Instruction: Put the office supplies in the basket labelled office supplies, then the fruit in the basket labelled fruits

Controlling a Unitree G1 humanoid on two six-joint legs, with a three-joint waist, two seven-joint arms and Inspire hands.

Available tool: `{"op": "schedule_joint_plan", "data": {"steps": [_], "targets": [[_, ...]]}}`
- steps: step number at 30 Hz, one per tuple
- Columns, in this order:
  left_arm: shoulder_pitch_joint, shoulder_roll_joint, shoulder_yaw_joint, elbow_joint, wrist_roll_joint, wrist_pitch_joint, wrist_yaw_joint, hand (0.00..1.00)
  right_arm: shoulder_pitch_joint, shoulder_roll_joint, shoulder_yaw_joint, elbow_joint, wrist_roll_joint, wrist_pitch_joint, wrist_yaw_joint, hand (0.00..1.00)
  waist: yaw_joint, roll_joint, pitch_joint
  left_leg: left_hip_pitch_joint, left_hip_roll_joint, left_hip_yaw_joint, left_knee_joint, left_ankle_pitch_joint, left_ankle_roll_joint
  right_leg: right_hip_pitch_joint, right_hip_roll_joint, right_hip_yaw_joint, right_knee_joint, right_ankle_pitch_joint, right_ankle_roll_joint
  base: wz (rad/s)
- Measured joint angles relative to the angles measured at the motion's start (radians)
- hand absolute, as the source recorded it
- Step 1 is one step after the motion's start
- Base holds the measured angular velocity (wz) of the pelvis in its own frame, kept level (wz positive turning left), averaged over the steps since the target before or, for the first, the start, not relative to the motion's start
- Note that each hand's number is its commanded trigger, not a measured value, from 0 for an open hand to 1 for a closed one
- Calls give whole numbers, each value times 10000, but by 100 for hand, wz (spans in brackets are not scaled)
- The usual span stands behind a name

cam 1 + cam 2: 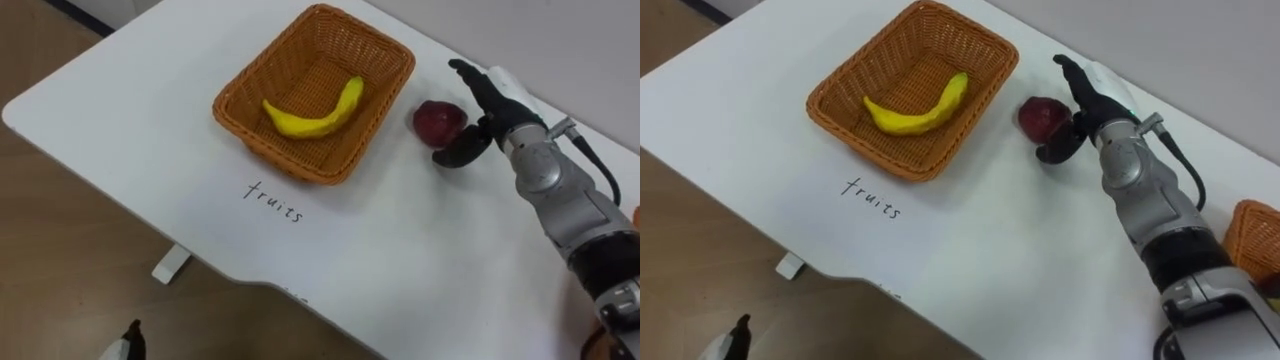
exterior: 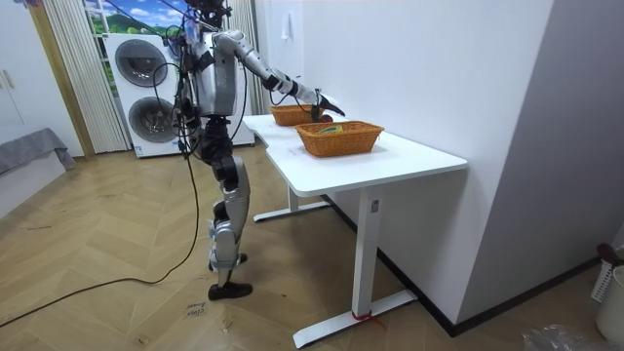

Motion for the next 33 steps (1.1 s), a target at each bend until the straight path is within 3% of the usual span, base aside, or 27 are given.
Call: {"op": "schedule_joint_plan", "data": {"steps": [26,33], "targets": [[52,21,-91,-3,-143,3,651,0,-286,-1,6,230,-86,20,14,0,58,5,2,-285,4,14,41,1,1,-260,12,4,1,1,0,0],[51,35,-91,0,-135,5,658,0,-436,-17,465,327,-446,46,14,0,69,0,-2,-273,8,28,42,1,0,-260,8,7,1,0,0,0]]}}
